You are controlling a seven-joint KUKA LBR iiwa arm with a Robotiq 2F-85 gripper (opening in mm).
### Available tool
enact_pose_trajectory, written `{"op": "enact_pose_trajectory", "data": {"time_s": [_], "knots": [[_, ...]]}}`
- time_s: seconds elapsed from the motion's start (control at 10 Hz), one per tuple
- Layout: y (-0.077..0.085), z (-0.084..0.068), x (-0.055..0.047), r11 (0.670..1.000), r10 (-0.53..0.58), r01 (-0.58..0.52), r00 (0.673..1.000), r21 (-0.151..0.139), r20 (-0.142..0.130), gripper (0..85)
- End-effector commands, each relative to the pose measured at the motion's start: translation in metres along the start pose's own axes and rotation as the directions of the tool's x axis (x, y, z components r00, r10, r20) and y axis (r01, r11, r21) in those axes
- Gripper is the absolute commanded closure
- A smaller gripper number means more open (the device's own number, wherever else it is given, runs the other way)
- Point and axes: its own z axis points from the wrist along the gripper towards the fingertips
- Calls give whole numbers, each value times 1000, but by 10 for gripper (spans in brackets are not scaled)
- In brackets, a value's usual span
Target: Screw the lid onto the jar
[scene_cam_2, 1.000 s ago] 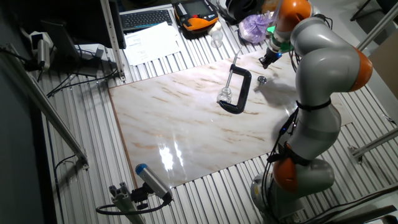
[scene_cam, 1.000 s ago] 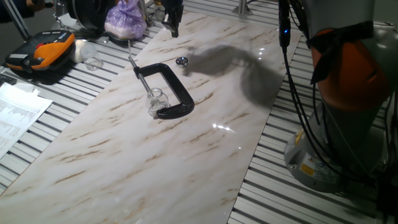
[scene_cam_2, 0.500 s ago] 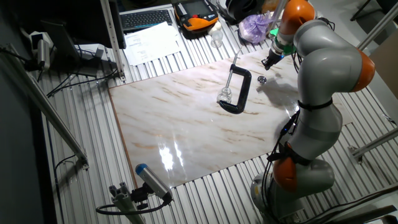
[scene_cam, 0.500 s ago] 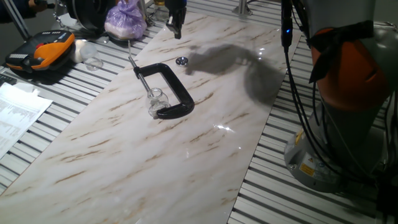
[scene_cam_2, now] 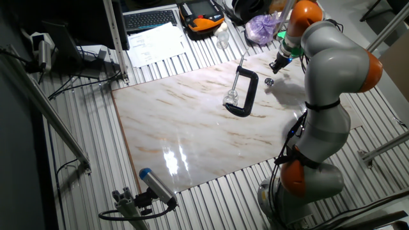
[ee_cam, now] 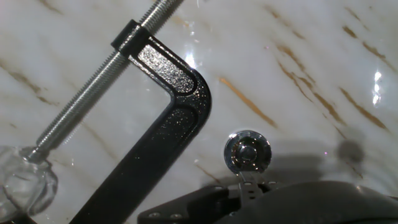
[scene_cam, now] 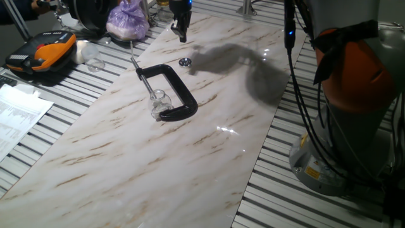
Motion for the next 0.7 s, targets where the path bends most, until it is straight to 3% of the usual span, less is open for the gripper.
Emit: {"op": "enact_pose_trajectory", "data": {"time_s": [0.0, 0.6], "knots": [[-2, 2, -1, 1000, 5, -5, 1000, 0, -7, 850], [-3, 18, 0, 1000, 6, -7, 1000, 8, 14, 850]]}}
